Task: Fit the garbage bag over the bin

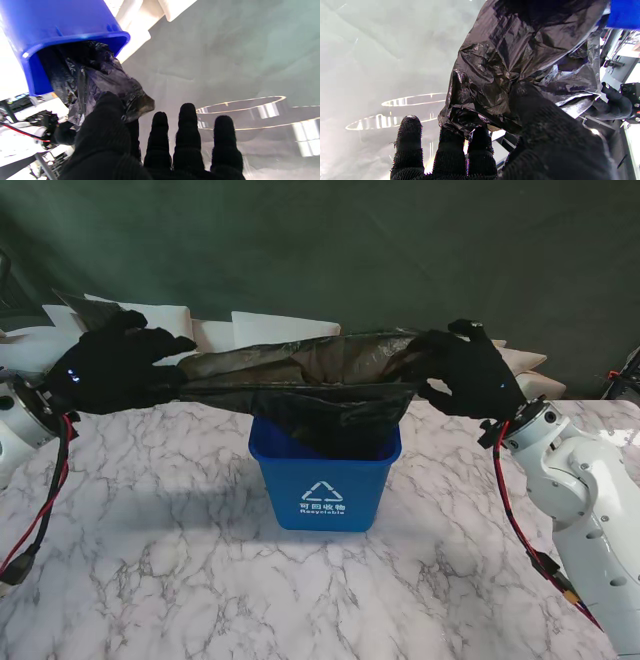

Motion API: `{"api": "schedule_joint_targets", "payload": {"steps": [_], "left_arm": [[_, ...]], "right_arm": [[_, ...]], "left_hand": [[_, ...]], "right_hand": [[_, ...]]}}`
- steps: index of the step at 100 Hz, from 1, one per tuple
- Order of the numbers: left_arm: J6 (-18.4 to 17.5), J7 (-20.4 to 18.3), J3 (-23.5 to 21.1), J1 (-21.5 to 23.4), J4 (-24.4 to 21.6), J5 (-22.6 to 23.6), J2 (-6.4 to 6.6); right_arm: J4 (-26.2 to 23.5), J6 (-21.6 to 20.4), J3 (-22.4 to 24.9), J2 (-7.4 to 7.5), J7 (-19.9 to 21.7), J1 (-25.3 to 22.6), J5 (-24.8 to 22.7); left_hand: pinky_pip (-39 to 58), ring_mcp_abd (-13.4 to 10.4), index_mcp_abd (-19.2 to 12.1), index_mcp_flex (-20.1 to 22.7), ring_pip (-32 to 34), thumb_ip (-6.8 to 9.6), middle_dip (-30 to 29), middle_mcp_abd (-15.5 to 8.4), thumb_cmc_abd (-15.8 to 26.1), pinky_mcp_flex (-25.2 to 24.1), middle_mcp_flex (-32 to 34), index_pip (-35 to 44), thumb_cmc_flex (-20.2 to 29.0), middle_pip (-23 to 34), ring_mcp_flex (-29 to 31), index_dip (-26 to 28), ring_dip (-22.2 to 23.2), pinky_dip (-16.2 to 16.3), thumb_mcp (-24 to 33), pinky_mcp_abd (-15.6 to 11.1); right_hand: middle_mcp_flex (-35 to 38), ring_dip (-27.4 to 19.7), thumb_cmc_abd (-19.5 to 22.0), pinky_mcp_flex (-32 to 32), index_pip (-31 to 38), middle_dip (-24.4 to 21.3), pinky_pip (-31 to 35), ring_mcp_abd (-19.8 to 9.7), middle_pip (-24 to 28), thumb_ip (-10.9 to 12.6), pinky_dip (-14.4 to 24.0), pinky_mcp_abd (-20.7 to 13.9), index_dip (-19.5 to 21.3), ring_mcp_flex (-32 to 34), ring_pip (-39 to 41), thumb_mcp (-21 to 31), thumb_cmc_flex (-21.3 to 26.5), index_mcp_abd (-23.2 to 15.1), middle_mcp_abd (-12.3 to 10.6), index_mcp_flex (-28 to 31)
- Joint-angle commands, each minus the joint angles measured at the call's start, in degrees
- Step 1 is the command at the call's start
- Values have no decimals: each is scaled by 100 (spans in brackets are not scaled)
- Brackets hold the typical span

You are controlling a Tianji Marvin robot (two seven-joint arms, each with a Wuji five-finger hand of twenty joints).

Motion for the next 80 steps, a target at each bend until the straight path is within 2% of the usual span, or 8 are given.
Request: {"api": "schedule_joint_targets", "payload": {"steps": [1,25,37,53,57,61,66,80], "left_arm": [[-84,85,90,115,-52,182,-3],[-163,482,200,337,-27,488,10],[-201,523,232,404,-12,585,29],[-132,538,304,390,73,640,42],[-101,516,331,366,99,645,47],[-80,515,358,336,121,681,55],[-58,519,390,300,138,739,68],[-9,524,461,208,179,792,80]], "right_arm": [[2,-46,-26,32,-102,-98,-167],[-122,-99,92,24,-69,-382,-129],[-190,-181,189,41,7,-544,-166],[-394,-271,353,53,418,-781,-53],[-428,-291,383,63,480,-821,-61],[-452,-310,406,77,530,-851,-97],[-482,-324,433,93,596,-887,-141],[-391,-395,428,94,362,-874,-247]], "left_hand": [[45,-26,-27,-122,35,-23,53,20,174,-79,94,35,226,-14,45,66,66,65,35,-26],[58,-35,-51,-144,47,-22,61,25,188,-73,115,16,214,1,57,46,72,68,34,-40],[65,-41,-57,-150,52,-22,68,18,193,-81,115,20,212,13,57,40,75,69,33,-50],[94,-48,-53,-152,64,-23,79,18,190,-69,117,32,209,33,66,32,84,76,29,-64],[96,-41,-46,-152,65,-23,81,23,188,-77,112,34,215,36,62,27,86,75,31,-63],[101,-44,-47,-154,68,-22,82,28,192,-74,111,36,216,39,65,25,87,75,33,-68],[104,-49,-43,-153,70,-22,83,23,192,-74,108,42,217,41,67,25,89,75,33,-67],[116,-52,-34,-163,72,-23,86,24,197,-72,104,50,211,49,66,21,92,73,29,-78]], "right_hand": [[16,34,198,-38,227,6,-63,-60,57,-49,66,-130,81,18,34,173,141,-358,-73,79],[-179,21,90,-47,127,-15,-93,-32,-39,-14,93,-134,-157,-45,-35,75,-305,-141,7,-251],[-265,16,-229,-57,228,5,-129,-40,3,26,121,-128,38,-34,-75,320,-408,-150,-19,-671],[-584,-22,-638,-125,132,-27,-239,12,-81,23,89,-98,37,-164,-182,448,-620,-119,44,-1134],[-717,-46,-698,-127,-154,-91,-295,31,-152,98,77,-98,-42,-212,-247,497,-912,81,69,-1293],[-918,-85,-722,-140,-781,-308,-335,50,-267,452,92,-84,93,-279,-322,651,-1379,591,100,-1539],[-1031,-104,-873,-143,-1036,-402,-348,76,-272,507,103,-77,207,-306,-352,600,-1589,1094,154,-1762],[-935,-105,-711,-117,-878,-421,-338,65,-195,512,112,-73,302,-247,-342,512,-1546,735,162,-1302]]}}
